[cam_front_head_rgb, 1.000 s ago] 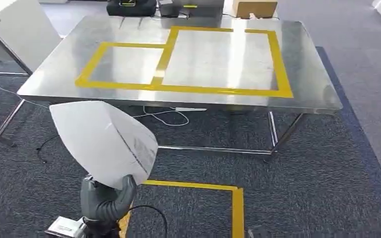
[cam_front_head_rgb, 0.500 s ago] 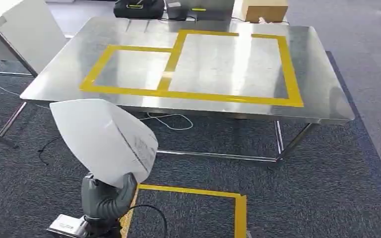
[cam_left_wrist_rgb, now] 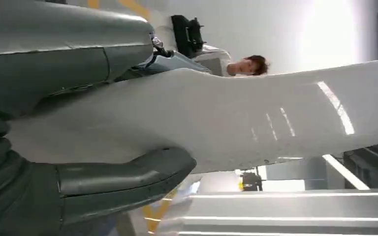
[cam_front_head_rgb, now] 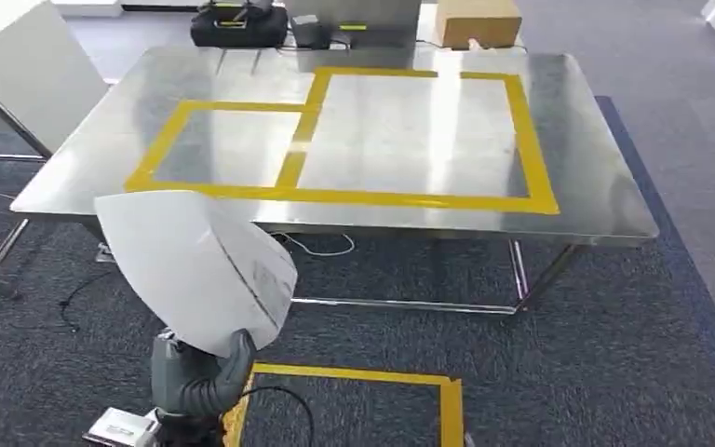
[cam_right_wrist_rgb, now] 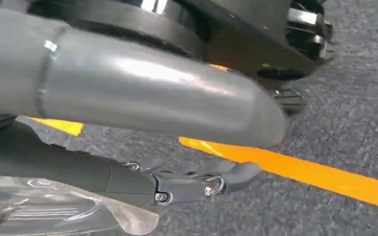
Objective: Take the parts from the cabinet and place them on the table.
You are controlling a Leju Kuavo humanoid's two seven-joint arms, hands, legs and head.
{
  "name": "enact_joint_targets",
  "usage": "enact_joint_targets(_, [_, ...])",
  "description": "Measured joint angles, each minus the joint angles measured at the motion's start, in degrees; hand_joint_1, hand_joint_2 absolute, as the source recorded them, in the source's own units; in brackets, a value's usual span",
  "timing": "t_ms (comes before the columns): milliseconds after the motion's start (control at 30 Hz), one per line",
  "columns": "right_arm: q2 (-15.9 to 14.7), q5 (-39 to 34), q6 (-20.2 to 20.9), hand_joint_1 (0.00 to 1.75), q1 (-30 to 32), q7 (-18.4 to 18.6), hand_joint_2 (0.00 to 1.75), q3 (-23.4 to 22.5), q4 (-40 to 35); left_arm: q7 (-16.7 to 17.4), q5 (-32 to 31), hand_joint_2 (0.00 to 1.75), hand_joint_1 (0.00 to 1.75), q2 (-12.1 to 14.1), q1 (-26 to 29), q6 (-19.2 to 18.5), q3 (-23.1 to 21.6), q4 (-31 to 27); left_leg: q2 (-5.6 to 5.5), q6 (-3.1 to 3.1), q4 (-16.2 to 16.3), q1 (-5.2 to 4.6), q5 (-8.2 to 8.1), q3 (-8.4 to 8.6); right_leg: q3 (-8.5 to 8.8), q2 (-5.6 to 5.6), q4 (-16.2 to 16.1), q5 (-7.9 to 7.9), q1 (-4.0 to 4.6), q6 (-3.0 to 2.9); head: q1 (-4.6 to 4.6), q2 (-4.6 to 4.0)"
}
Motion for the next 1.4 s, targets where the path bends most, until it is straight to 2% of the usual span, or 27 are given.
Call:
enact_joint_targets(67, [0.0,0.0,0.0,0.0,0.0,0.0,0.0,0.0,0.0,0.0,0.0,1.75,1.75,0.0,0.1,0.0,0.0,0.0,-0.19,0.52,-0.5,-0.2,-0.39,0.19,0.18,-0.24,-0.7,-0.26,-0.14,0.56,0.03,0.0])
enact_joint_targets(133, [0.0,0.0,0.0,0.0,-0.2,0.0,0.0,0.0,0.0,0.0,0.0,1.75,1.75,-0.1,0.0,0.0,0.0,0.0,-0.12,0.99,-2.2,0.54,-0.3,2.15,0.6,-0.28,0.4,-1.07,-0.04,1.19,0.38,0.0])
enact_joint_targets(167, [0.0,0.0,0.0,0.0,-0.3,0.0,0.0,0.0,0.0,0.0,0.0,1.75,1.75,-0.2,-0.1,0.0,0.0,0.0,-0.04,1.28,-2.4,0.61,-0.45,2.52,-1.32,-0.23,3.7,-2.73,-0.05,1.36,0.6,0.0])
enact_joint_targets(233, [0.0,0.0,0.0,0.0,-0.3,0.0,0.0,0.0,0.0,0.0,0.0,1.75,1.75,-0.3,0.0,0.0,0.0,0.0,0.01,1.49,-2.4,0.62,-1.11,2.91,-7.18,-0.23,12.6,-5.55,-0.18,1.74,0.73,0.0])
enact_joint_targets(267, [0.0,0.0,0.0,0.0,-0.1,0.0,0.0,0.0,0.0,0.0,0.0,1.75,1.75,-0.3,0.0,0.0,0.0,0.0,-0.02,1.5,-2.4,0.63,-1.54,3.24,-9.85,-0.25,15.8,-5.79,-0.21,1.92,0.62,0.0])
enact_joint_targets(300, [0.0,0.0,0.0,0.0,0.1,0.0,0.0,0.0,0.0,0.0,0.0,1.75,1.75,-0.3,0.1,0.0,0.0,0.0,-0.13,1.49,-2.4,0.68,-2.0,3.77,-11.26,-0.25,16.2,-4.48,-0.24,2.06,0.77,0.0])
enact_joint_targets(333, [0.0,0.0,0.0,0.0,0.2,0.0,0.0,0.0,0.0,0.0,0.0,1.75,1.75,-0.3,0.1,0.0,0.0,0.0,-0.24,1.41,-2.4,0.74,-2.58,4.52,-11.12,-0.25,14.1,-1.68,-0.31,2.18,0.7,0.0])
enact_joint_targets(400, [0.0,0.0,0.0,0.0,0.3,0.0,0.0,0.0,0.0,0.0,0.0,1.75,1.75,-0.3,0.1,0.0,0.0,0.0,-0.28,1.0,-2.4,0.89,-3.89,6.35,-8.3,-0.31,5.0,5.27,-0.54,2.24,0.73,0.0])
enact_joint_targets(433, [0.0,0.0,0.0,0.0,0.3,0.0,0.0,0.0,0.0,0.0,0.0,1.75,1.75,-0.3,0.1,0.0,0.0,0.0,-0.23,0.6,-2.4,0.89,-4.63,6.6,-6.97,-0.35,2.2,6.26,-0.52,2.2,0.66,0.0])
enact_joint_targets(467, [0.0,0.0,0.0,0.0,0.3,0.1,0.0,0.0,0.0,0.0,0.0,1.75,1.75,-0.3,0.0,0.0,0.0,0.0,-0.31,0.09,-2.1,0.55,-5.16,6.78,-5.81,-0.33,1.5,5.39,-0.12,1.94,0.81,-0.02])
enact_joint_targets(500, [0.0,0.0,0.0,0.0,0.1,0.0,0.0,0.0,0.0,0.0,0.0,1.75,1.75,-0.3,0.0,0.0,0.0,0.0,-0.32,-0.11,-2.2,0.58,-5.28,6.75,-5.58,-0.39,1.2,4.52,-0.11,0.92,0.79,0.0])
enact_joint_targets(567, [-0.1,0.0,0.0,0.0,0.2,0.1,0.0,0.0,0.0,0.0,0.0,1.75,1.75,-0.3,0.0,0.0,0.0,0.0,-0.22,-0.5,-2.8,0.64,-5.51,7.3,-5.56,-0.23,1.0,4.05,0.05,0.23,0.48,0.0])
enact_joint_targets(633, [-0.1,0.0,-0.2,0.0,0.3,0.1,0.0,0.0,0.0,0.0,0.0,1.75,1.75,-0.3,-0.1,0.0,0.0,-0.1,-0.19,-1.24,-1.9,0.78,-6.41,7.76,-4.3,-0.25,0.4,3.63,-0.37,-0.51,0.4,0.0])
enact_joint_targets(667, [-0.1,0.1,-0.2,0.0,0.2,0.1,0.0,0.0,0.0,0.0,0.0,1.75,1.75,-0.3,-0.2,0.0,0.0,-0.1,-0.16,-1.56,1.3,0.81,-7.4,6.23,-3.76,-0.3,0.2,3.26,-0.38,-0.96,-0.15,0.0])
enact_joint_targets(767, [-0.1,0.1,-0.2,0.0,0.1,0.1,0.0,0.0,0.0,0.0,0.0,1.75,1.75,-0.2,0.0,0.2,0.0,0.0,-0.16,-2.0,14.8,0.91,-11.07,-2.5,-2.43,-0.28,0.2,1.96,-0.36,-1.24,-0.13,0.0])
enact_joint_targets(800, [-0.1,0.1,-0.2,0.0,0.2,0.1,0.0,0.0,0.0,0.0,0.0,1.75,1.75,-0.2,0.0,0.3,0.0,0.0,-0.16,-1.98,16.2,0.9,-10.36,-4.24,-1.8,-0.25,0.2,1.49,-0.35,-1.21,-0.08,0.0])
enact_joint_targets(833, [-0.1,0.1,-0.2,0.0,0.3,0.1,0.0,0.0,0.0,0.0,0.0,1.75,1.75,-0.1,0.1,0.3,0.0,0.0,-0.15,-1.82,15.1,0.9,-7.97,-4.62,-0.97,-0.19,0.2,0.93,-0.35,-1.18,-0.15,0.0])
enact_joint_targets(933, [-0.1,0.1,-0.2,0.0,0.3,0.2,0.0,0.0,0.0,0.0,0.0,1.75,1.75,0.0,0.1,0.2,0.0,0.0,-0.16,-0.69,2.6,0.65,2.06,-1.81,1.58,0.05,0.2,-0.96,-0.35,-0.66,-0.15,0.0])
enact_joint_targets(967, [-0.1,0.1,-0.2,0.0,0.3,0.2,0.0,0.0,0.1,0.0,0.1,1.75,1.75,0.0,0.0,0.2,0.0,0.0,-0.09,-0.48,3.1,0.23,0.98,-1.39,1.16,0.04,0.0,-1.36,-0.15,-0.34,0.01,0.0])
enact_joint_targets(1000, [-0.1,0.2,-0.2,0.0,0.1,0.2,0.0,0.0,0.0,-0.1,0.1,1.75,1.75,0.0,0.1,0.2,0.0,0.0,-0.02,-0.15,1.0,0.21,-0.07,-0.2,1.19,0.11,0.0,-1.58,-0.23,0.05,-0.26,0.0])
enact_joint_targets(1067, [-0.1,0.1,-0.2,0.0,0.0,0.2,0.0,0.0,0.0,-0.1,0.1,1.75,1.75,0.0,0.1,0.2,0.0,0.0,-0.23,0.09,0.5,0.09,-0.96,-0.16,1.11,-0.31,-0.6,-1.74,-0.27,0.45,-0.06,0.0])
enact_joint_targets(1100, [-0.1,0.2,-0.2,0.0,-0.2,0.2,0.0,0.0,0.0,-0.1,0.1,1.75,1.75,0.0,0.1,0.2,0.0,0.0,-0.3,0.35,-0.3,0.4,-1.04,0.32,2.47,-0.38,-0.9,-1.93,-0.06,0.85,-0.24,0.0])
enact_joint_targets(1167, [-0.1,0.2,-0.2,0.0,-0.3,0.1,0.0,0.0,0.0,-0.1,0.1,1.75,1.75,-0.1,0.0,0.2,0.0,0.0,-0.21,0.81,-1.5,0.8,-1.09,1.86,0.99,-0.33,1.4,-2.88,-0.16,1.29,0.31,0.0])
enact_joint_targets(1233, [-0.1,0.2,-0.2,0.0,-0.4,0.1,0.0,0.0,0.0,-0.1,0.1,1.75,1.75,-0.3,-0.1,0.2,0.0,0.0,-0.04,1.36,-1.7,0.82,-1.65,2.48,-4.75,-0.31,10.4,-6.11,-0.19,1.55,0.62,0.0])
enact_joint_targets(1300, [-0.1,0.2,-0.2,0.0,-0.1,0.2,0.0,0.0,0.0,-0.2,0.0,1.75,1.75,-0.3,-0.1,0.0,0.0,0.0,-0.1,1.42,-1.7,0.84,-2.46,3.3,-10.12,-0.32,16.7,-6.3,-0.24,1.83,0.62,0.0])
enact_joint_targets(1333, [-0.1,0.2,-0.2,0.0,0.1,0.2,0.0,0.0,0.0,-0.3,-0.2,1.75,1.75,-0.3,-0.1,0.0,0.0,0.0,-0.21,1.38,-1.7,0.9,-2.9,3.93,-11.09,-0.33,16.3,-4.41,-0.32,1.94,0.57,0.0])
enact_joint_targets(1400, [-0.1,0.3,-0.2,0.0,0.1,0.2,0.0,0.1,0.0,-0.8,-1.8,1.75,1.75,-0.3,-0.2,0.0,-0.1,0.0,-0.36,1.03,-1.7,1.07,-4.2,5.78,-9.7,-0.36,9.0,2.62,-0.58,2.09,0.59,0.0])
